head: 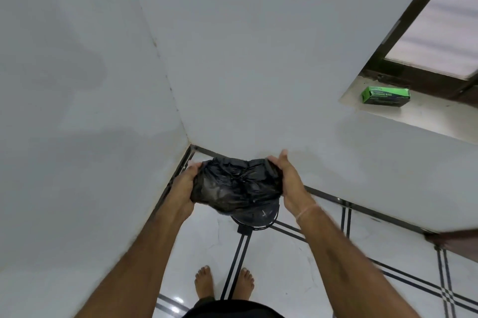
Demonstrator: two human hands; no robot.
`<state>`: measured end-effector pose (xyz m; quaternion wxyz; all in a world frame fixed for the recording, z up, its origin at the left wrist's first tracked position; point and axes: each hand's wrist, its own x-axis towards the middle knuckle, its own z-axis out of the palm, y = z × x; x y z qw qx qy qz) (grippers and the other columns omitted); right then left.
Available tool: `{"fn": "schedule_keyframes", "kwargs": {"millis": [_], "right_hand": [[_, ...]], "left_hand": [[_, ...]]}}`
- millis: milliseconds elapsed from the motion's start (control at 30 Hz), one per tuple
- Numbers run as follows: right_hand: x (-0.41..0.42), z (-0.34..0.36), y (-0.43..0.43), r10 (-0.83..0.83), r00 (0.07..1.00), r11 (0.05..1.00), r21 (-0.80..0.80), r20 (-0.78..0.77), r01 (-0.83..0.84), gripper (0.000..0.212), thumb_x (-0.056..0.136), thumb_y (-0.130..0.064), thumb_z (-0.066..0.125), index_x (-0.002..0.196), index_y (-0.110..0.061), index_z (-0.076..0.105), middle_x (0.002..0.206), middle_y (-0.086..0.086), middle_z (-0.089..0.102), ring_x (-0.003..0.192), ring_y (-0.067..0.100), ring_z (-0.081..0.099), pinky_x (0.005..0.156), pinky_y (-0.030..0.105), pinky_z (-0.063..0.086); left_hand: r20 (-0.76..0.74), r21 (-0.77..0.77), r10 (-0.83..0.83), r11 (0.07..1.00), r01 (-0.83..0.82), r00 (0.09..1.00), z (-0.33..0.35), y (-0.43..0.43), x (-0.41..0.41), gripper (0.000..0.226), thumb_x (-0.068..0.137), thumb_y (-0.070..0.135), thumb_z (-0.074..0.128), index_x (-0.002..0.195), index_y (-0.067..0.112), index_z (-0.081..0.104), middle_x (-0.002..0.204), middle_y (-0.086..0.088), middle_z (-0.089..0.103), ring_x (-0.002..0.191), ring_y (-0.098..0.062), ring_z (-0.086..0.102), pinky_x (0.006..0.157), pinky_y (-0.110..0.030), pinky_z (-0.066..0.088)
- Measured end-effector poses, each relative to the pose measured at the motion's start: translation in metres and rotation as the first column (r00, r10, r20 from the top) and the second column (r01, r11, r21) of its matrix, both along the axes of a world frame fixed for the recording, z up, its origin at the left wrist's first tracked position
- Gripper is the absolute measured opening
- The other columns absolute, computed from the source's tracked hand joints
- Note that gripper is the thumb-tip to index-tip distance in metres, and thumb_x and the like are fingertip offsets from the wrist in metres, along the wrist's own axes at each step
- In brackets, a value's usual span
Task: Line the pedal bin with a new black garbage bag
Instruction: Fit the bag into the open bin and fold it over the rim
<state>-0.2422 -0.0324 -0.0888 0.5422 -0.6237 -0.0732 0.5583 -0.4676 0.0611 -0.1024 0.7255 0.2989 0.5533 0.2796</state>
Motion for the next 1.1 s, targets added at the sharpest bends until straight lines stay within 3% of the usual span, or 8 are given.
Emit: {"fn": "schedule_keyframes", "kwargs": {"millis": [100,233,367,567,733,833,933,1100], "right_hand": [[0.008,0.044,0.047,0.067,0.926,0.989,0.1,0.372,-0.111,0.067,0.092,-0.081,0.045,0.106,-0.025,0.079,0.124,0.0,0.077,0.112,0.012,0.075,0.102,0.038,0.057],[0.023,0.042,0.063,-0.187,0.325,0.947,0.259,0.927,-0.192,0.056,0.105,-0.07,0.038,0.155,-0.045,0.047,0.154,-0.026,0.053,0.141,-0.002,0.052,0.111,0.013,0.041],[0.008,-0.042,-0.002,0.639,0.551,0.767,-0.5,0.537,-0.402,0.083,0.095,-0.086,0.023,0.139,-0.031,0.066,0.148,0.007,0.065,0.137,0.032,0.059,0.117,0.041,0.042],[0.03,-0.005,0.027,0.308,0.81,0.948,-0.233,0.499,-0.217,0.086,0.096,-0.084,0.022,0.111,-0.023,0.081,0.124,0.004,0.078,0.123,0.025,0.067,0.116,0.041,0.046],[0.032,0.029,0.049,-0.148,0.182,0.985,0.162,0.972,-0.062,0.056,0.105,-0.071,0.031,0.148,-0.044,0.056,0.142,-0.019,0.067,0.125,-0.009,0.06,0.097,0.012,0.047],[-0.003,-0.032,-0.001,0.589,0.475,0.808,-0.493,0.653,-0.324,0.086,0.094,-0.087,0.021,0.139,-0.03,0.067,0.139,0.007,0.071,0.13,0.027,0.064,0.106,0.036,0.047],[-0.014,-0.055,-0.029,0.501,0.755,0.842,-0.438,0.423,-0.314,0.095,0.08,-0.096,0.029,0.128,-0.03,0.078,0.139,0.002,0.071,0.13,0.026,0.064,0.119,0.044,0.042],[-0.018,-0.021,-0.011,0.194,0.902,0.972,-0.2,0.386,-0.124,0.068,0.094,-0.082,0.041,0.119,-0.032,0.079,0.132,0.001,0.076,0.122,0.019,0.069,0.117,0.039,0.047]], "left_hand": [[-0.127,0.291,0.008,0.956,0.03,0.992,0.05,0.037,0.042,0.037,0.107,0.045,0.05,0.101,0.026,0.082,0.111,-0.001,0.082,0.107,-0.019,0.076,0.086,-0.031,0.06],[-0.272,0.625,-0.047,0.751,0.214,0.961,0.081,0.051,0.071,0.052,0.102,0.073,0.029,0.112,0.048,0.073,0.121,0.015,0.076,0.118,-0.008,0.069,0.1,-0.028,0.054],[-0.467,0.093,-0.296,0.92,0.38,0.833,-0.005,-0.003,0.041,0.077,0.106,0.066,0.024,0.133,0.009,0.069,0.136,-0.018,0.068,0.125,-0.034,0.064,0.111,-0.045,0.05],[-0.316,0.029,-0.111,0.992,0.126,0.942,0.019,0.023,0.041,0.084,0.106,0.067,0.02,0.117,0.005,0.077,0.123,-0.023,0.074,0.116,-0.038,0.069,0.106,-0.051,0.055],[-0.423,0.607,0.04,0.754,0.25,0.905,0.067,0.048,0.062,0.074,0.1,0.077,0.02,0.107,0.032,0.078,0.1,0.017,0.078,0.104,-0.009,0.072,0.091,-0.022,0.053],[-0.501,0.248,-0.166,0.913,0.325,0.849,0.005,-0.002,0.033,0.084,0.102,0.073,0.017,0.128,0.016,0.073,0.13,-0.014,0.072,0.123,-0.033,0.064,0.109,-0.042,0.049],[-0.315,-0.05,-0.241,0.97,0.238,0.918,-0.026,-0.022,-0.005,0.09,0.099,0.076,0.016,0.134,0.013,0.07,0.134,-0.017,0.07,0.123,-0.034,0.065,0.113,-0.049,0.048],[-0.176,0.013,-0.093,0.995,0.097,0.98,-0.009,0.001,-0.013,0.089,0.1,0.076,0.016,0.137,0.013,0.067,0.128,-0.015,0.074,0.119,-0.032,0.07,0.108,-0.054,0.053]]}}
